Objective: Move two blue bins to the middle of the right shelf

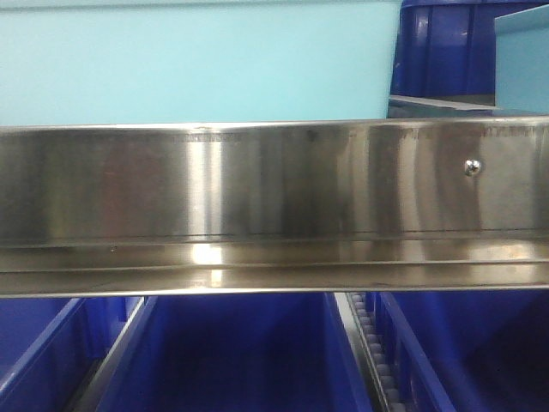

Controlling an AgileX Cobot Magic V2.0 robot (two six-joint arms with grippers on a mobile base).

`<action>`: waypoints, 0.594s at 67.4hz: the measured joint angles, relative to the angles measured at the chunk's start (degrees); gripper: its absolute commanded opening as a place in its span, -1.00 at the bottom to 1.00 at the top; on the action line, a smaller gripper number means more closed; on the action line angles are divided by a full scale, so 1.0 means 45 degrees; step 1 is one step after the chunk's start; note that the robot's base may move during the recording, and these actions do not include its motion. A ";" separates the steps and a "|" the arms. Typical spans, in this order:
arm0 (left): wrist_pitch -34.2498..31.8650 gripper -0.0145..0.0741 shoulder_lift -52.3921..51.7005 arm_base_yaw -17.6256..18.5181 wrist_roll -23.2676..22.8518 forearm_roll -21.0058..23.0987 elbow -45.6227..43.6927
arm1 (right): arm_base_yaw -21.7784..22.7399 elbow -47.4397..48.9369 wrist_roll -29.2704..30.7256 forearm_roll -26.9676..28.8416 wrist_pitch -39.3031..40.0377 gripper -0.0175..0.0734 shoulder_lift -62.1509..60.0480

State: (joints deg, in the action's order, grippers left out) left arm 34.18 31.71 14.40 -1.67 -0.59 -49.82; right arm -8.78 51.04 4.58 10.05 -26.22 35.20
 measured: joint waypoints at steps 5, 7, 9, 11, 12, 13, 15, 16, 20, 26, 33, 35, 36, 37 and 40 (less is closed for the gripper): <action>0.0866 0.59 0.1171 0.0372 0.0000 0.0000 -0.1095 | -0.0894 0.0883 0.0000 0.0256 -0.0539 0.47 0.0985; 0.1148 0.59 0.1576 0.0457 0.0000 0.0000 -0.1501 | -0.1345 0.1335 0.0000 0.0317 -0.0766 0.44 0.1480; 0.1424 0.59 0.1984 0.0521 0.0000 0.0000 -0.1922 | -0.1722 0.1720 0.0000 0.0318 -0.1024 0.42 0.1904; 0.1784 0.59 0.2496 0.0560 0.0000 0.0025 -0.2456 | -0.2094 0.2120 0.0000 0.0343 -0.1295 0.40 0.2349; 0.1923 0.59 0.2699 0.0585 0.0000 0.0025 -0.2779 | -0.2369 0.2433 0.0000 0.0343 -0.1521 0.39 0.2695; 0.2069 0.59 0.3000 0.0572 0.0000 0.0025 -0.2999 | -0.2550 0.2647 0.0000 0.0359 -0.1672 0.39 0.2928; 0.2451 0.59 0.3408 0.0572 0.0000 0.0025 -0.3429 | -0.2976 0.3064 0.0000 0.0359 -0.2042 0.38 0.3535; 0.2609 0.59 0.3611 0.0572 0.0000 0.0025 -0.3646 | -0.3135 0.3391 0.0000 0.0359 -0.2183 0.38 0.3782; 0.3413 0.59 0.4549 0.0572 0.0000 0.0025 -0.4630 | -0.3775 0.4402 0.0000 0.0395 -0.2848 0.38 0.4927; 0.4901 0.59 0.6203 0.0572 0.0000 0.0060 -0.6210 | -0.4291 0.6057 -0.0029 0.0430 -0.4232 0.38 0.6790; 0.6520 0.59 0.7838 0.0572 0.0000 0.0132 -0.7549 | -0.4437 0.8067 -0.1133 -0.0135 -0.6211 0.38 0.8651; 0.6815 0.59 0.8295 0.0572 0.0000 0.0132 -0.7911 | -0.4437 0.8551 -0.1546 -0.0599 -0.6725 0.38 0.9067; 0.6991 0.59 0.8464 0.0572 0.0000 0.0132 -0.8041 | -0.4437 0.8785 -0.1856 -0.0796 -0.7117 0.38 0.9263; 0.7081 0.58 0.8630 0.0572 0.0000 0.0132 -0.8159 | -0.4437 0.9016 -0.2049 -0.0994 -0.7371 0.38 0.9553; 0.7269 0.57 0.9087 0.0572 0.0027 0.0132 -0.8458 | -0.4437 0.9774 -0.2537 -0.1544 -0.8114 0.38 1.0105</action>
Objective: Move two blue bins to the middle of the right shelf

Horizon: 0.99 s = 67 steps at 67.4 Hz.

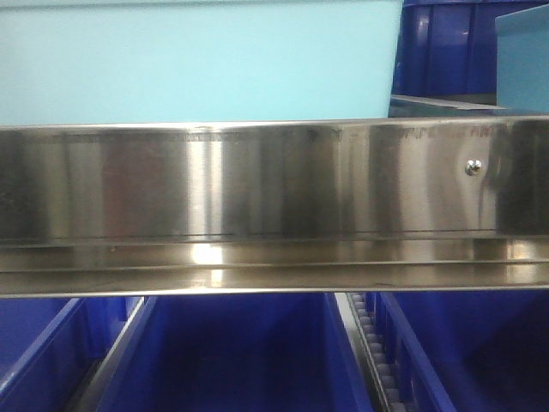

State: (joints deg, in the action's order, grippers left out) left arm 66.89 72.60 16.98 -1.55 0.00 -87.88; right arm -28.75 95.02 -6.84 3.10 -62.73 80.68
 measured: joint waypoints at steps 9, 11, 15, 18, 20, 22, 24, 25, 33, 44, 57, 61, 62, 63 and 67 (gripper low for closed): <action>0.0178 0.51 0.1208 -0.0096 0.0174 0.0272 -0.0390 | 0.0000 0.1568 -0.0619 -0.0762 -0.1378 0.38 0.1592; 0.0234 0.51 0.1481 -0.0222 0.0211 0.0416 -0.0414 | 0.0000 0.1741 -0.0642 -0.0784 -0.1436 0.38 0.1847; 0.0335 0.51 0.1920 -0.0453 0.0450 0.0812 -0.0414 | 0.0000 0.1933 -0.0699 -0.0797 -0.1489 0.38 0.2343; 0.0346 0.51 0.2306 -0.0668 0.0636 0.1060 -0.0414 | 0.0000 0.1954 -0.0725 -0.0797 -0.1523 0.38 0.2641; 0.0367 0.51 0.2521 -0.0758 0.0731 0.1213 -0.0414 | 0.0000 0.1998 -0.0725 -0.0797 -0.1551 0.38 0.2844; 0.0367 0.51 0.2726 -0.0861 0.0793 0.1316 -0.0414 | 0.0000 0.2007 -0.0725 -0.0797 -0.1598 0.38 0.3089; 0.0367 0.51 0.2923 -0.0921 0.0819 0.1353 -0.0414 | 0.0000 0.2004 -0.0774 -0.0797 -0.1623 0.38 0.3234; 0.0367 0.51 0.3061 -0.0941 0.0819 0.1364 -0.0414 | 0.0000 0.2004 -0.0806 -0.0797 -0.1620 0.38 0.3377; 0.0314 0.51 0.3688 -0.0967 0.0902 0.1316 -0.0414 | 0.0000 0.2004 -0.0948 -0.0688 -0.1594 0.38 0.4074; 0.0167 0.51 0.4486 -0.0967 0.0929 0.1286 -0.0437 | 0.0000 0.2004 -0.0975 -0.0318 -0.1333 0.38 0.4906; 0.0107 0.24 0.5130 -0.0967 0.0980 0.1286 -0.0433 | 0.0000 0.2004 -0.1025 -0.0239 -0.1243 0.00 0.5785; 0.0107 -0.02 0.5157 -0.0967 0.0980 0.1286 -0.0433 | 0.0000 0.2004 -0.1025 -0.0207 -0.1214 -0.33 0.5870; 0.0107 -0.09 0.5157 -0.0967 0.0980 0.1286 -0.0433 | 0.0000 0.2004 -0.1025 -0.0207 -0.1214 -0.40 0.5899; 0.0107 -0.16 0.5157 -0.0967 0.0980 0.1286 -0.0433 | 0.0000 0.2004 -0.1025 -0.0207 -0.1214 -0.47 0.5899; 0.0082 -0.46 0.5157 -0.0967 0.0980 0.1286 -0.0433 | -0.0022 0.2004 -0.1025 -0.0108 -0.1188 -0.74 0.5919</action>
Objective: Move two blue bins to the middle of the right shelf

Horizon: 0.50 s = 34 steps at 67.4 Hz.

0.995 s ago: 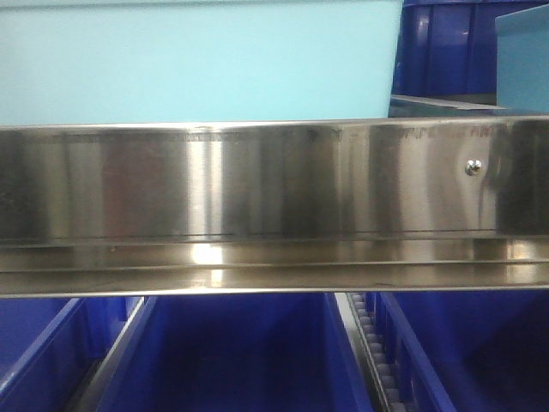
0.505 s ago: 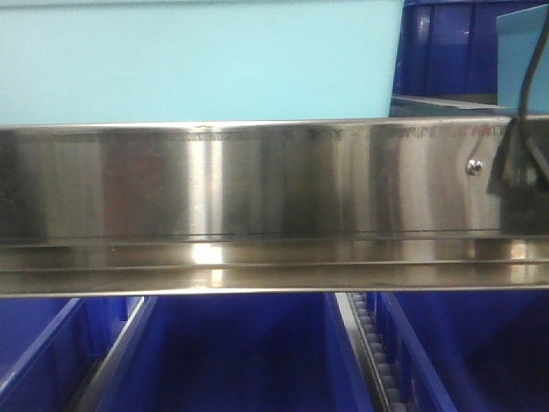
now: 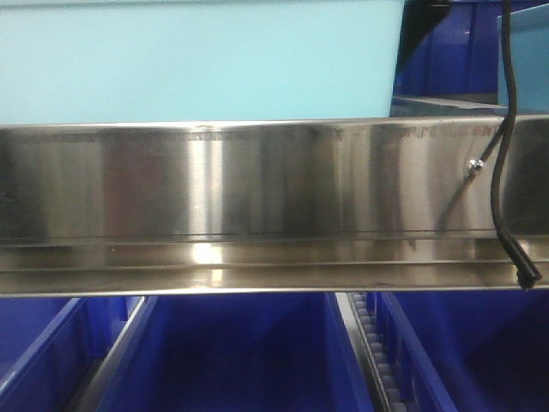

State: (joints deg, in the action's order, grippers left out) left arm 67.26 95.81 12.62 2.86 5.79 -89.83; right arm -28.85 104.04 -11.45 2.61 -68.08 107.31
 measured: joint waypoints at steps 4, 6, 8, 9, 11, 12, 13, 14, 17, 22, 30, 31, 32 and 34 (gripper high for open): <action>-0.0019 -0.81 0.0000 0.0000 0.0000 0.0000 0.0000 | 0.0004 0.0032 0.0096 0.0230 0.0029 -0.99 -0.0026; -0.0019 -0.92 0.0000 0.0000 0.0000 0.0000 0.0000 | 0.0004 0.0051 0.0096 0.0263 0.0029 -0.97 -0.0026; -0.0019 -0.92 0.0000 0.0000 -0.0028 0.0000 0.0000 | -0.0027 0.0051 0.0119 0.0318 -0.0028 -0.95 -0.0026; -0.0051 -0.92 0.0000 0.0000 -0.0028 0.0000 -0.0008 | -0.0027 0.0051 0.0119 0.0319 -0.0032 -0.95 -0.0026; -0.0085 -0.92 0.0000 0.0000 -0.0028 0.0000 -0.0008 | -0.0027 0.0051 0.0119 0.0319 -0.0091 -0.95 -0.0026; -0.0085 -0.92 0.0000 0.0000 -0.0028 0.0036 -0.0029 | -0.0027 0.0051 0.0119 0.0319 -0.0091 -0.95 -0.0026; -0.0105 -0.92 0.0000 0.0000 -0.0028 0.0036 -0.0029 | -0.0027 0.0051 0.0119 0.0319 -0.0113 -0.95 -0.0026; -0.0105 -0.92 0.0000 0.0000 -0.0028 0.0036 -0.0029 | -0.0027 0.0051 0.0119 0.0319 -0.0112 -0.95 -0.0026; -0.0139 -0.92 0.0000 0.0000 -0.0028 0.0060 -0.0029 | -0.0027 0.0051 0.0119 0.0319 -0.0112 -0.95 -0.0026; -0.0165 -0.92 0.0000 0.0000 -0.0028 0.0060 -0.0029 | -0.0027 0.0051 0.0144 0.0319 -0.0133 -0.95 -0.0026; -0.0102 -0.92 -0.0031 0.0000 -0.0028 0.0084 -0.0029 | -0.0027 0.0051 0.0144 0.0319 -0.0188 -0.95 -0.0133; -0.0069 -0.92 -0.0066 0.0000 -0.0028 0.0084 -0.0029 | -0.0027 0.0051 0.0144 0.0319 -0.0188 -0.95 -0.0167; -0.0063 -0.92 -0.0066 0.0000 -0.0028 0.0084 -0.0029 | -0.0027 0.0051 0.0144 0.0319 -0.0213 -0.95 -0.0202; -0.0030 -0.92 -0.0166 0.0000 -0.0053 0.0107 -0.0029 | -0.0027 0.0051 0.0144 0.0319 -0.0213 -0.95 -0.0283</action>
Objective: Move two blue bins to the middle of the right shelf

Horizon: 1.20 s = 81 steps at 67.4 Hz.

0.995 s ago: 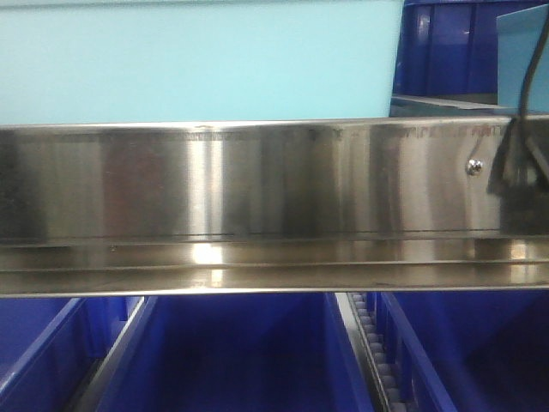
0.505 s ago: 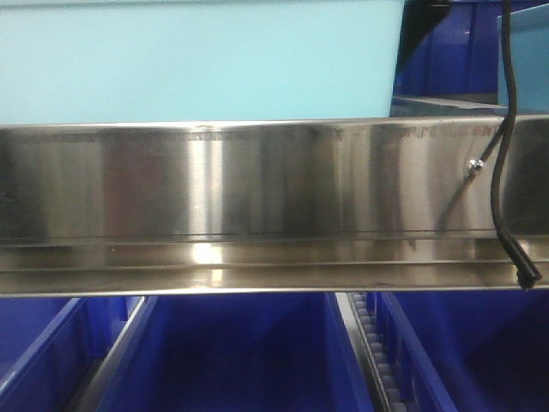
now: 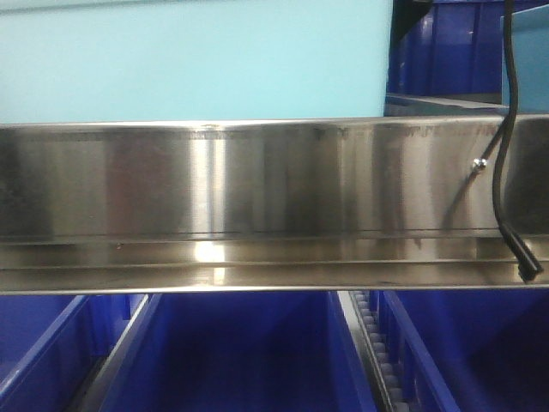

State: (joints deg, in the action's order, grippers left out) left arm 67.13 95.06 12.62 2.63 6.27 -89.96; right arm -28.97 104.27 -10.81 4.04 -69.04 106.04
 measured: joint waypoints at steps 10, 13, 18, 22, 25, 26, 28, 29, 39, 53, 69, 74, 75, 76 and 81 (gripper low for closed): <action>0.0050 -0.92 -0.0838 0.0000 0.0000 0.0344 0.0000 | 0.0000 0.0000 0.0000 -0.0180 -0.0050 -0.95 -0.0719; 0.0050 -0.92 -0.1151 0.0000 0.0000 0.0480 -0.0035 | 0.0000 0.0000 0.0000 -0.0304 -0.0050 -0.95 -0.1037; 0.0156 -0.92 -0.1632 0.0000 -0.0048 0.0796 -0.0266 | 0.0000 0.0000 -0.0206 -0.0631 -0.0055 -0.95 -0.1596; 0.0244 -0.92 -0.1938 0.0000 -0.0048 0.1036 -0.0551 | 0.0000 0.0000 -0.0286 -0.0899 0.0012 -0.95 -0.1951; 0.0271 -0.92 -0.2155 0.0000 -0.0048 0.1234 -0.0946 | 0.0000 0.0000 -0.0367 -0.0970 0.0040 -0.95 -0.2302; 0.0296 -0.92 -0.2214 0.0000 -0.0048 0.1266 -0.1067 | 0.0000 0.0000 -0.0368 -0.0999 0.0040 -0.95 -0.2353; 0.0324 -0.92 -0.2334 0.0000 -0.0072 0.1296 -0.1321 | 0.0000 0.0063 -0.0396 -0.1033 0.0086 -0.95 -0.2591; 0.0366 -0.92 -0.2386 0.0000 -0.0072 0.1360 -0.1450 | 0.0000 0.0095 -0.0418 -0.1058 0.0087 -0.95 -0.2680; 0.0710 -0.92 -0.2901 0.0000 -0.0072 0.1698 -0.2798 | 0.0000 0.0992 -0.0449 -0.1231 0.0107 -0.95 -0.3281; 0.0765 -0.92 -0.3384 0.0000 -0.0145 0.1921 -0.3658 | 0.0000 0.2664 -0.0449 -0.1371 -0.0105 -0.95 -0.3431; 0.0765 -0.92 -0.3392 0.0000 -0.0142 0.2036 -0.3656 | 0.0000 0.2978 -0.0426 -0.1452 -0.0274 -0.95 -0.3431; 0.0765 -0.92 -0.3392 0.0000 -0.0142 0.2036 -0.3656 | 0.0000 0.2978 -0.0426 -0.1452 -0.0274 -0.95 -0.3431; 0.0765 -0.92 -0.3392 0.0000 -0.0142 0.2036 -0.3656 | 0.0000 0.2978 -0.0426 -0.1452 -0.0274 -0.95 -0.3431; 0.0765 -0.92 -0.3392 0.0000 -0.0142 0.2036 -0.3656 | 0.0000 0.2978 -0.0426 -0.1452 -0.0274 -0.95 -0.3431; 0.0765 -0.92 -0.3392 0.0000 -0.0142 0.2036 -0.3656 | 0.0000 0.2978 -0.0426 -0.1452 -0.0274 -0.95 -0.3431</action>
State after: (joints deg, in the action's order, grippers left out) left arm 70.57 79.80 12.62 1.99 15.43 -106.41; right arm -28.97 117.67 -12.73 -2.49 -70.27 90.60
